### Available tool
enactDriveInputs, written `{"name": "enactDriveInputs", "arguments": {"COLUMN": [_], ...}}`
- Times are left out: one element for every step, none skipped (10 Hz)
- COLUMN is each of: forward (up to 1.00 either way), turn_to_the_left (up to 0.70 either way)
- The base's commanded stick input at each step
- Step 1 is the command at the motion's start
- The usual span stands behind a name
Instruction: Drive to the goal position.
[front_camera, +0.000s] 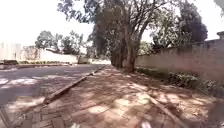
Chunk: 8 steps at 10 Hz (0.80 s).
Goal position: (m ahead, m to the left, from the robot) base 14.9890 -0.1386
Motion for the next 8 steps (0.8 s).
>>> {"name": "enactDriveInputs", "arguments": {"forward": [0.50,0.50,0.50,0.50,0.50,0.50,0.50,0.50], "turn_to_the_left": [0.00,0.00,0.00,0.00,0.00,0.00,0.00,0.00]}}
